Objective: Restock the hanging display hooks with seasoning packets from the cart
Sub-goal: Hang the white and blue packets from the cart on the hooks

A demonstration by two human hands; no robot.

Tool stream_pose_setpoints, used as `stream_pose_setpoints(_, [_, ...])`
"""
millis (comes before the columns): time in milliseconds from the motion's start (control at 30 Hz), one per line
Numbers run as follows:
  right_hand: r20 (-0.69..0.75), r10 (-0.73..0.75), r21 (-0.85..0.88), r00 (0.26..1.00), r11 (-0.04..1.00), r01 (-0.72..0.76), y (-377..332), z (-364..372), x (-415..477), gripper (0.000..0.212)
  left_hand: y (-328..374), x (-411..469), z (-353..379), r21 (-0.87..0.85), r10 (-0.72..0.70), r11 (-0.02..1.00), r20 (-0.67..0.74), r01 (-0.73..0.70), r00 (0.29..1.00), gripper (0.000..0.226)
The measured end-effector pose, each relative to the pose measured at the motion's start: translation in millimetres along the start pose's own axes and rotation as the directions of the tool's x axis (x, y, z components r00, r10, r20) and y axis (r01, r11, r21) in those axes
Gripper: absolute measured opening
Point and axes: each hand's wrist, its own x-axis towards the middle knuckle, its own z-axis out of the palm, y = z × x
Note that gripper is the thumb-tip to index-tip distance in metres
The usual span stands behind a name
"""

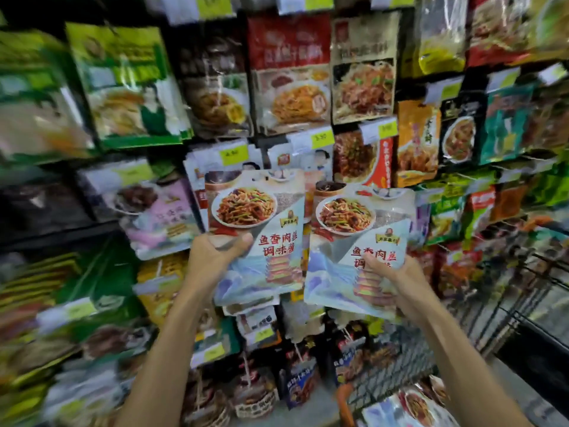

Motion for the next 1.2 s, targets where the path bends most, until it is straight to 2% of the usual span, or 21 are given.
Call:
stream_pose_setpoints(100, [0.169, 0.001, 0.007, 0.986, 1.0, -0.002, -4, 59, 5, 0.026, 16, -17, -61, 0.041, 0.052, 0.998, -0.116, -0.047, 0.992, 0.04])
stream_pose_setpoints(200, [0.286, 0.001, 0.042, 0.958, 0.999, -0.014, -1, 123, 5, 0.023, 25, -39, -121, 0.117, 0.087, 0.991, -0.2, -0.064, 0.976, 0.055])
stream_pose_setpoints(367, [0.406, 0.048, 0.03, 0.912, 0.997, -0.066, 19, 227, -8, 0.047, 25, -76, -222, 0.227, 0.098, 0.974, -0.335, -0.021, 0.937, 0.047])
stream_pose_setpoints(500, [0.482, 0.079, -0.055, 0.873, 0.997, -0.06, 33, 298, -22, 0.052, 14, -90, -298, 0.268, 0.092, 0.963, -0.406, 0.022, 0.909, 0.045])
stream_pose_setpoints(700, [0.506, 0.102, -0.059, 0.856, 0.995, -0.084, 36, 394, -26, 0.033, -2, -74, -393, 0.206, 0.045, 0.977, -0.433, 0.05, 0.9, 0.037])
stream_pose_setpoints(833, [0.486, 0.079, 0.036, 0.871, 0.993, -0.111, 32, 447, -15, 0.033, -7, -54, -434, 0.278, 0.103, 0.96, -0.405, 0.015, 0.909, 0.048])
stream_pose_setpoints(1000, [0.424, 0.13, 0.021, 0.896, 0.988, -0.154, 26, 486, 3, 0.029, -17, -38, -460, 0.257, 0.076, 0.965, -0.447, 0.047, 0.891, 0.039])
stream_pose_setpoints(1100, [0.402, 0.158, 0.002, 0.902, 0.985, -0.173, 24, 498, 12, 0.027, -21, -33, -467, 0.255, 0.093, 0.966, -0.441, 0.026, 0.893, 0.047])
stream_pose_setpoints(1200, [0.387, 0.157, 0.005, 0.909, 0.985, -0.172, 25, 504, 22, 0.027, -25, -30, -473, 0.258, 0.08, 0.965, -0.446, 0.042, 0.891, 0.039])
